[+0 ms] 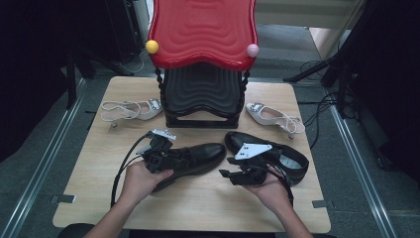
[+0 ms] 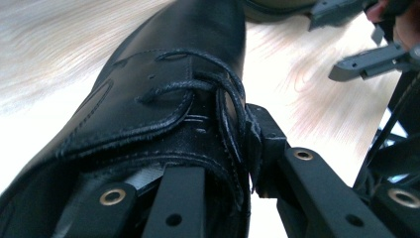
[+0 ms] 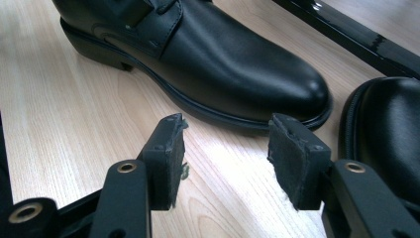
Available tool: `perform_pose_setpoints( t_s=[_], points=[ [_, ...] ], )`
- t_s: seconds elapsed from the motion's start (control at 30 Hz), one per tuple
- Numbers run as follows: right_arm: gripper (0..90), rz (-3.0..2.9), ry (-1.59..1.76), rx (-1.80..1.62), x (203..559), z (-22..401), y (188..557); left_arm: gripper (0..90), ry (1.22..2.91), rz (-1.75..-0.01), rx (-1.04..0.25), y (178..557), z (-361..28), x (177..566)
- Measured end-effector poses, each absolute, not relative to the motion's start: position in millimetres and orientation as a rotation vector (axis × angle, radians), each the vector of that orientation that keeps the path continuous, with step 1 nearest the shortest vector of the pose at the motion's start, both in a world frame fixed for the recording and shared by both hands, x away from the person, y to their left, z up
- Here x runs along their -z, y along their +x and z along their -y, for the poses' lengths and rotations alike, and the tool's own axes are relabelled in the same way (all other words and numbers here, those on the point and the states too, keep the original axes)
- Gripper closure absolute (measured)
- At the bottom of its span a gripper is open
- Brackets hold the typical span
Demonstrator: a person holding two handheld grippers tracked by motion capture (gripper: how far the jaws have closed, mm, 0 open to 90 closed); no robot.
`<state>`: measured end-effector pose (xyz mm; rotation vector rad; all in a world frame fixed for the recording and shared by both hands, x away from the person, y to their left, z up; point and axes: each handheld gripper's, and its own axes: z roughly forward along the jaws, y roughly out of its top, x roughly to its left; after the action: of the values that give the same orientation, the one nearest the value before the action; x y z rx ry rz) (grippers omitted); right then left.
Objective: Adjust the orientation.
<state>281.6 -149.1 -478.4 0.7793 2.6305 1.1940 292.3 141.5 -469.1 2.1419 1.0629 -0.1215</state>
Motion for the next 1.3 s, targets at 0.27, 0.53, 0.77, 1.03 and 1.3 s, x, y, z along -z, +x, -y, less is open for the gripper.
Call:
perform_pose_setpoints(
  t_s=[0.27, 0.53, 0.77, 1.03, 1.3],
  points=[
    [47.8, -2.630, 0.781, -1.197, 479.1, 143.6, 282.8, 64.0, 2.192, -1.009, 0.094, 291.5, -157.5, 463.5],
    [48.2, -2.621, 0.786, -1.215, 477.2, 142.2, 282.2, 61.3, 2.184, -0.999, 0.125, 285.8, -185.5, 440.4],
    [51.0, -2.613, 0.799, -1.239, 474.8, 134.9, 279.1, 80.8, 2.152, -0.955, 0.076, 286.4, -211.6, 420.4],
    [61.4, -2.581, 0.850, -1.282, 480.2, 116.5, 278.8, 90.0, 2.170, -0.972, 0.034, 308.8, -230.4, 435.9],
    [80.7, -2.584, 0.884, -1.260, 494.2, 98.4, 274.5, 90.0, 2.196, -0.962, 0.017, 320.1, -235.7, 461.9]
  ],
)
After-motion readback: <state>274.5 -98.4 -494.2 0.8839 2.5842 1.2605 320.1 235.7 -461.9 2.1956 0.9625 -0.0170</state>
